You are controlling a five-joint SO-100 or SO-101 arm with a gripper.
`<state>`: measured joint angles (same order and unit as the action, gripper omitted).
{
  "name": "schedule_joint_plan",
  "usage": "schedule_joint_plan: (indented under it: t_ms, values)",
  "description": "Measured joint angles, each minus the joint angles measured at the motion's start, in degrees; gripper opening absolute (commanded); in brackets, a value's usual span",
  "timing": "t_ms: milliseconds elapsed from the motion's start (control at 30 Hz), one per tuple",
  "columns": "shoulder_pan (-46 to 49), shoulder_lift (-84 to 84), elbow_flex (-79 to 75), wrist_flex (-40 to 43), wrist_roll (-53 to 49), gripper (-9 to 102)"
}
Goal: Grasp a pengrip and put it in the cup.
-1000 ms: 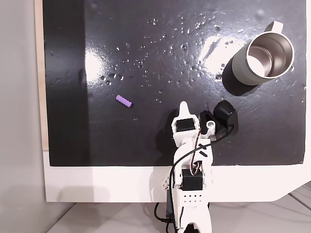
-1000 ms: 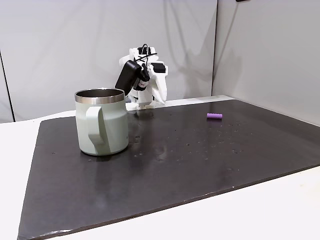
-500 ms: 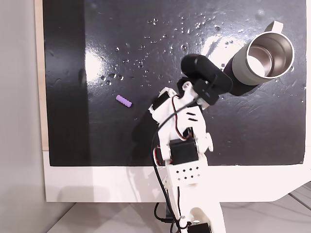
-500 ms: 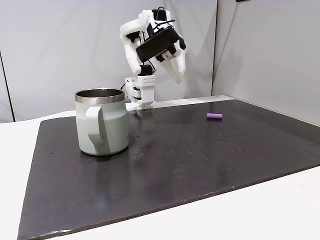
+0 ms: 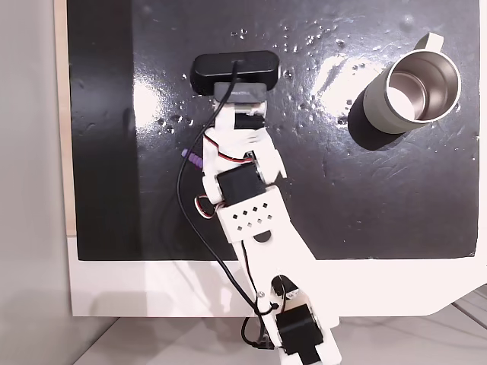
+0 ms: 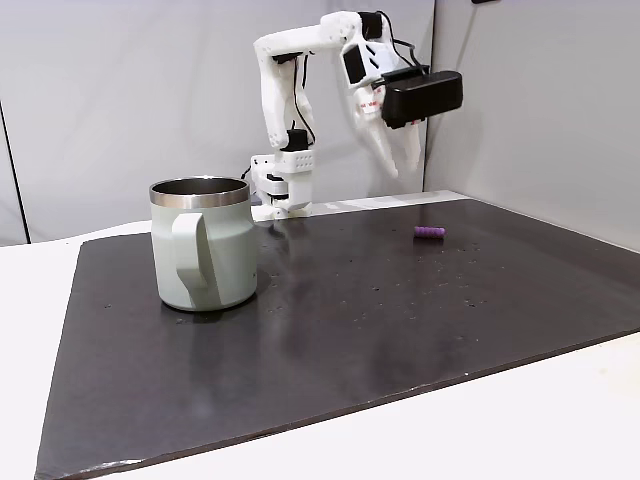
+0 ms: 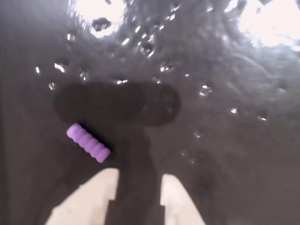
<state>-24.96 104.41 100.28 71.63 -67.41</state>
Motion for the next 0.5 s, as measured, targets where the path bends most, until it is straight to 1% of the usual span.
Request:
schedule_joint_plan:
  t_ms: [233,500]
  values:
    - [-2.64,-7.82,0.00,-3.52,-5.27,20]
    - [-7.91,-15.21,0.00,-9.32,-7.47,20]
